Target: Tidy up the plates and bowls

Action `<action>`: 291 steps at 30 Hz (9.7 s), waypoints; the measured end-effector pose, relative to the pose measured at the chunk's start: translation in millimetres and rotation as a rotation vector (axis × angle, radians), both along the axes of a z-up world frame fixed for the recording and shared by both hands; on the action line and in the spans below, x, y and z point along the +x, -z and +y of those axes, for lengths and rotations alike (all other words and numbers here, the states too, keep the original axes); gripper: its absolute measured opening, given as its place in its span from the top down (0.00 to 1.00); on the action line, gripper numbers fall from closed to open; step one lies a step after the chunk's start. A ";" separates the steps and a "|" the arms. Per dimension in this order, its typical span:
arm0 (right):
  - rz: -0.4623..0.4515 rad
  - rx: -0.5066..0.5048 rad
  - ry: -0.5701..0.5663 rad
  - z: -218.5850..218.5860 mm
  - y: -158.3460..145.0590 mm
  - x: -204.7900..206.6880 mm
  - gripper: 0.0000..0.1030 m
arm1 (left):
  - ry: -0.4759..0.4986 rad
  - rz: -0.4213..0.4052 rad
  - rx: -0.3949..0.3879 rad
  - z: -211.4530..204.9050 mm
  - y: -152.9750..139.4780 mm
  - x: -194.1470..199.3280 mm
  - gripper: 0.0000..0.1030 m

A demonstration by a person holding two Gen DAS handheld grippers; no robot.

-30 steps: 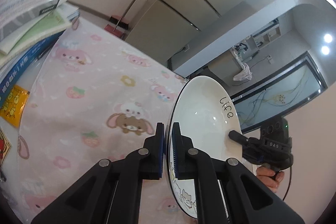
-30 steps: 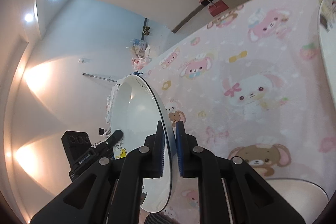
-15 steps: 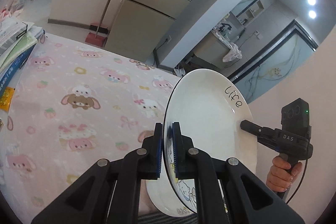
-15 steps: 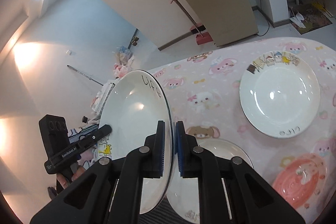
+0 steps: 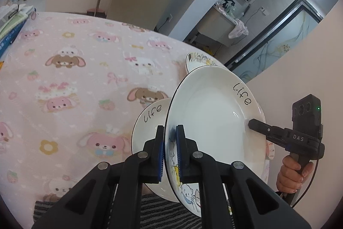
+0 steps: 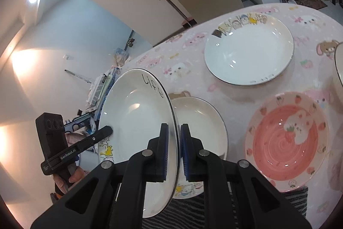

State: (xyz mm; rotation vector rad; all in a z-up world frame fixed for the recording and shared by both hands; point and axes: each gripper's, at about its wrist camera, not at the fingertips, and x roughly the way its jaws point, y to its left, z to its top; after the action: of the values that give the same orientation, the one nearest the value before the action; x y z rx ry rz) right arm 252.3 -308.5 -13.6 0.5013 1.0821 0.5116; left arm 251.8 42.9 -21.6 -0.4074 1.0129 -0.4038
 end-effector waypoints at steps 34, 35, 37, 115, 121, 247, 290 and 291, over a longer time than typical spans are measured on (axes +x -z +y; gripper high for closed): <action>-0.040 -0.219 0.017 7.2 47.8 -16.2 0.86 | 0.089 0.085 0.054 -19.2 60.2 4.5 0.90; -0.042 -0.224 0.020 6.8 47.6 -16.1 0.86 | 0.094 0.089 0.051 -20.1 61.5 5.2 0.90; -0.052 -0.235 0.024 6.0 46.7 -16.3 0.86 | 0.098 0.100 0.037 -21.0 63.4 6.7 0.90; -0.119 -0.378 0.012 9.9 51.3 -38.7 0.92 | 0.121 0.012 0.316 -50.4 60.5 -12.0 0.86; -0.115 -0.399 0.009 14.2 51.8 -40.7 0.90 | 0.115 0.039 0.255 -41.4 63.2 -8.4 0.86; -0.611 -0.504 0.241 15.1 -45.1 -110.3 0.60 | -0.211 -0.724 0.447 -67.7 -61.7 -125.7 0.18; -1.002 -0.255 0.582 -80.8 -237.8 -116.7 0.41 | -0.253 -1.047 0.301 -167.3 -239.5 -79.9 0.00; -1.004 -0.260 0.605 -83.7 -237.1 -114.6 0.41 | -0.252 -1.041 0.296 -167.6 -240.6 -72.4 0.00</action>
State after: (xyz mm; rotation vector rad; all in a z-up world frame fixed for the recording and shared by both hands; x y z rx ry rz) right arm 137.7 -392.1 223.5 0.2530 0.0043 0.0368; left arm 179.4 -124.6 218.9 -0.0179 -0.0050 -0.1800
